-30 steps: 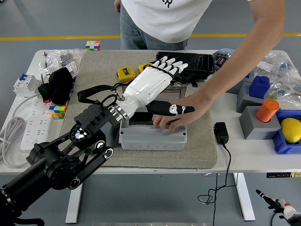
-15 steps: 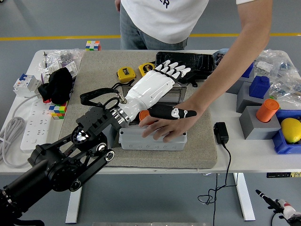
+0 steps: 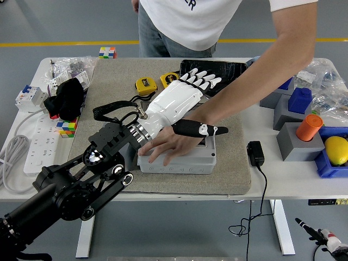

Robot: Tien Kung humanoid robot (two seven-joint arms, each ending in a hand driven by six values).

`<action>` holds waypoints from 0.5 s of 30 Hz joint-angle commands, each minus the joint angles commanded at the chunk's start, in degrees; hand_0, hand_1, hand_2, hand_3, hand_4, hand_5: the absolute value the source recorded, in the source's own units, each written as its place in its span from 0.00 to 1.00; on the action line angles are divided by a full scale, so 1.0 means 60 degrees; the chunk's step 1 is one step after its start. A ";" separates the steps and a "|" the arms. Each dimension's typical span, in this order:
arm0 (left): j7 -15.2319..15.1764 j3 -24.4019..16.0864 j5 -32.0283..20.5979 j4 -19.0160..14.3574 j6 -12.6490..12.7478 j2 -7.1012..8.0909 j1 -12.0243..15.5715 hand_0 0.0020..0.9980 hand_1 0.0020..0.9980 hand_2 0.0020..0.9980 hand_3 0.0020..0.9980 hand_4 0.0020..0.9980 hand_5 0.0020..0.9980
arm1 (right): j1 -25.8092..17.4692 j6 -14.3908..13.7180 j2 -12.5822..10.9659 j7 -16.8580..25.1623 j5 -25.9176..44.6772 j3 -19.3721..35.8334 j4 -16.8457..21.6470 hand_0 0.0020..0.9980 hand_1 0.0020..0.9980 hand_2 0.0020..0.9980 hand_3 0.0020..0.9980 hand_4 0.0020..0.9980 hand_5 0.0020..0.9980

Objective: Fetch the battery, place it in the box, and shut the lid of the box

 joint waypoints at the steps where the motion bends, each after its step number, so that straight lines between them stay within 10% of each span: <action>1: 0.0001 -0.0002 0.0001 0.0001 0.0000 -0.0003 -0.0001 1.00 1.00 1.00 0.98 1.00 1.00 | -0.0002 0.0000 0.0000 0.0000 -0.0005 0.0005 -0.0002 0.90 0.88 0.82 0.86 1.00 1.00; 15: 0.0006 -0.0009 0.0026 0.0006 0.0021 -0.0011 -0.0026 1.00 1.00 1.00 0.98 1.00 1.00 | 0.0011 0.0000 -0.0004 0.0001 0.0004 -0.0009 -0.0004 0.90 0.88 0.82 0.86 1.00 1.00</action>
